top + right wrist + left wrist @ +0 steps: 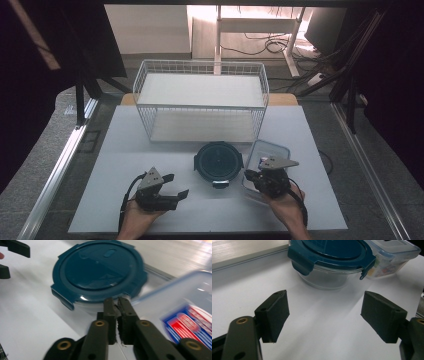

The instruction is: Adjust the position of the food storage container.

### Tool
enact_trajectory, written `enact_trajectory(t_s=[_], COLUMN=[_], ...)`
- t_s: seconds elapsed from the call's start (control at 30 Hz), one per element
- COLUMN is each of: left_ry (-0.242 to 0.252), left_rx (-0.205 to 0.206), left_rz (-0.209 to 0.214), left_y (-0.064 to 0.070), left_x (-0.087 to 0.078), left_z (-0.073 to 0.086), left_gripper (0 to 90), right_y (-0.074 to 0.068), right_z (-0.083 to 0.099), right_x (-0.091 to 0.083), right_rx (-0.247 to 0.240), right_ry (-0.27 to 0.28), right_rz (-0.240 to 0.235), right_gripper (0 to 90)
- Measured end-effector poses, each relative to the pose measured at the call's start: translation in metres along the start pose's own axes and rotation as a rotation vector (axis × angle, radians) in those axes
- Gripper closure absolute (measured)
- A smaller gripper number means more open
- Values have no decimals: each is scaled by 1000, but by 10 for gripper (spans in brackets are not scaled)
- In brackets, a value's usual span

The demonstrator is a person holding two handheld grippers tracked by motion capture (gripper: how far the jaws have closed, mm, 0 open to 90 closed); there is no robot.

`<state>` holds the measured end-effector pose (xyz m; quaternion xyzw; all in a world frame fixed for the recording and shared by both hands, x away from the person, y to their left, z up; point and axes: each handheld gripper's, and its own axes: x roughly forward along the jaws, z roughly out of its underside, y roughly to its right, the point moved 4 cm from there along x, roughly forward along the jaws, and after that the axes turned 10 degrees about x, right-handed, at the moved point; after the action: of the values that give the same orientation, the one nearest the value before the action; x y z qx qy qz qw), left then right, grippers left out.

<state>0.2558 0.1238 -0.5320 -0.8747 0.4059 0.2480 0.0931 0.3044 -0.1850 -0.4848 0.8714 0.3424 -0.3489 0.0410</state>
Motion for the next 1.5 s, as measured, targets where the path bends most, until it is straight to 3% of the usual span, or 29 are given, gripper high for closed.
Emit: enact_trajectory(t_s=[0.13, 0.17, 0.27, 0.3, 0.4, 0.43, 0.47, 0.53, 0.6, 0.63, 0.73, 0.77, 0.83, 0.93, 0.97, 1.0, 1.03, 1.2, 1.23, 1.3, 1.43, 1.47, 1.5], left_ry=[-10, -15, -21, -24, -24, -22, -22, -17, -13, -11, -14, -19, -21, -23, -25, -25, -26, -29, -27, -24, -19, -20, -22], left_rx=[7, 9, 8, 4, -8, -20, -20, -33, -41, -43, -42, -42, -41, -46, -48, -48, -49, -51, -58, -64, -68, -66, -65], left_rz=[5, 5, 8, 9, 10, 14, 14, 16, 17, 17, 19, 21, 22, 24, 25, 25, 26, 25, 25, 25, 24, 23, 22], left_y=[2, 2, 2, 1, 0, -2, -2, -4, -5, -5, -5, -4, -4, -5, -6, -6, -6, -7, -8, -10, -11, -11, -11], left_x=[1, 1, 1, 0, -1, -2, -2, -3, -2, -2, -1, -1, -1, -1, -1, -1, -2, -4, -4, -5, -5, -4, -4], left_z=[1, 2, 4, 5, 6, 7, 7, 7, 6, 6, 6, 7, 8, 8, 9, 9, 10, 11, 12, 11, 10, 10, 10], left_gripper=[232, 232, 235, 235, 237, 237, 238, 240, 241, 241, 241, 241, 241, 242, 242, 242, 242, 243, 243, 244, 246, 249, 252], right_y=[-10, -12, -11, -10, -8, 1, 1, 8, 10, 9, 10, 16, 19, 21, 20, 20, 20, 25, 31, 36, 39, 37, 31], right_z=[-5, -6, -7, -10, -10, -9, -9, -8, -7, -9, -12, -19, -23, -33, -36, -36, -39, -34, -23, -21, -22, -23, -24], right_x=[19, 26, 26, 21, 17, 12, 12, 6, 5, 9, 17, 23, 26, 42, 51, 51, 55, 56, 56, 49, 45, 46, 52], right_rx=[-34, -47, -44, -61, -49, -88, -88, -12, -1, 36, 34, 48, 73, 86, 71, 71, 71, 77, 69, 81, 92, 95, 103], right_ry=[-43, -71, -79, -81, -84, -99, -99, -84, -84, -72, -59, -35, -35, -70, -92, -92, -119, -185, -224, -200, -189, -188, -185], right_rz=[-1, 23, 54, 103, 130, 225, 225, 168, 151, 109, 129, 161, 159, 160, 208, 208, 243, 245, 281, 296, 290, 265, 212], right_gripper=[883, 887, 889, 891, 891, 893, 893, 892, 890, 888, 888, 888, 888, 888, 890, 890, 891, 892, 892, 892, 891, 890, 890])
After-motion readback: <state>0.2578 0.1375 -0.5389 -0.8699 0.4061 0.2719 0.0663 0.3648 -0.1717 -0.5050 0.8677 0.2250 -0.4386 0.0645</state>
